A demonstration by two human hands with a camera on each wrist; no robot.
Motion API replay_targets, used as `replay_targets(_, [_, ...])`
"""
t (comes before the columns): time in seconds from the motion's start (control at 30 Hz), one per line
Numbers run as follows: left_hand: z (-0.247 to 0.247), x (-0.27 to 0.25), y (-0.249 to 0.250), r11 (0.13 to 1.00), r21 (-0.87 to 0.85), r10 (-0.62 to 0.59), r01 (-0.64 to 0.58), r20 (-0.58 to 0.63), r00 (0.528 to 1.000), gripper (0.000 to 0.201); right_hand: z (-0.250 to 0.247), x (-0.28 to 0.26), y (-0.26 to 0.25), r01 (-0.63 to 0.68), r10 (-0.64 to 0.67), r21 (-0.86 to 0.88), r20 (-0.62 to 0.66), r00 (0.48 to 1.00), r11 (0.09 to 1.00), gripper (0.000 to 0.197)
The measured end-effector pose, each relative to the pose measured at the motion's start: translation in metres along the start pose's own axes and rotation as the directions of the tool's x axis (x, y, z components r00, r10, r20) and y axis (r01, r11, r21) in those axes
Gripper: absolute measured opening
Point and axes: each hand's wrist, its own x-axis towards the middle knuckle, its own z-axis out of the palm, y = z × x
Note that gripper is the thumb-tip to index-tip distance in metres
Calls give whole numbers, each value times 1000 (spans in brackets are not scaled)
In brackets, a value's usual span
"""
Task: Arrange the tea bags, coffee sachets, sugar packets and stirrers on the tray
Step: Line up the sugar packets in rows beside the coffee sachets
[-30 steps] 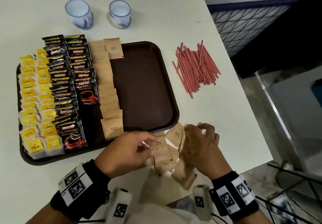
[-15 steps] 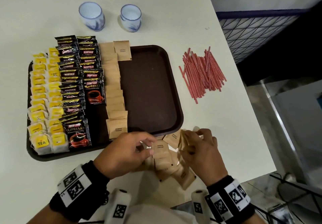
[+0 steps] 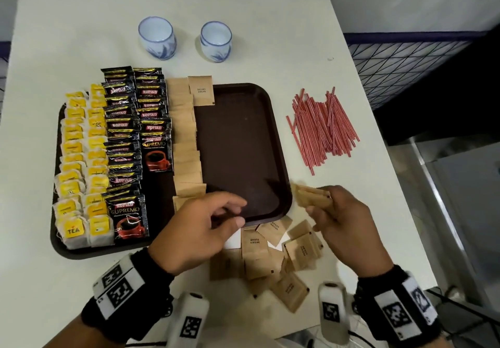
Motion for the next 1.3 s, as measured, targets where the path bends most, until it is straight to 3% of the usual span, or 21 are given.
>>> replay_targets(0.1, [-4,14,13,983,-175,46,-54,-50,998,40,5,20,-33,-115,60,270,203,977,956,24])
replay_targets(0.23, [-12,30,29,945,-321,46,-64,-64,997,41,27,41,-64,-104,-43,432,317,947,896,26])
replay_targets(0.4, [-29,39,24,915,-397,-2,-70,-179,984,38,52,62,-84,-137,-49,519,329,943,844,30])
replay_targets(0.53, [-41,41,17,891,-452,-53,-46,-205,977,38,64,74,-93,-156,-25,595,284,959,789,55])
replay_targets(0.63, [-44,44,14,883,-469,-84,-25,-210,974,40,74,80,-98,-117,-24,615,216,976,780,47])
replay_targets(0.77, [-47,47,10,879,-477,-124,-21,-269,955,44,77,86,-106,-144,5,617,221,975,774,20])
replay_targets(0.9, [-50,46,8,882,-472,-158,-2,-298,942,44,78,92,-105,-74,-17,545,159,987,835,9])
replay_targets(1.0, [-51,44,7,884,-467,-165,-3,-320,933,44,78,97,-104,-19,-49,503,121,991,864,20])
replay_targets(1.13, [-54,42,6,896,-443,-152,-21,-351,924,43,79,97,-107,176,-241,390,122,963,904,53])
replay_targets(1.2, [-55,42,6,902,-431,-151,-27,-373,915,43,83,96,-107,282,-315,290,72,946,914,44])
replay_targets(1.3, [-57,42,3,915,-403,-144,-31,-396,907,39,87,95,-108,328,-333,120,18,943,937,25])
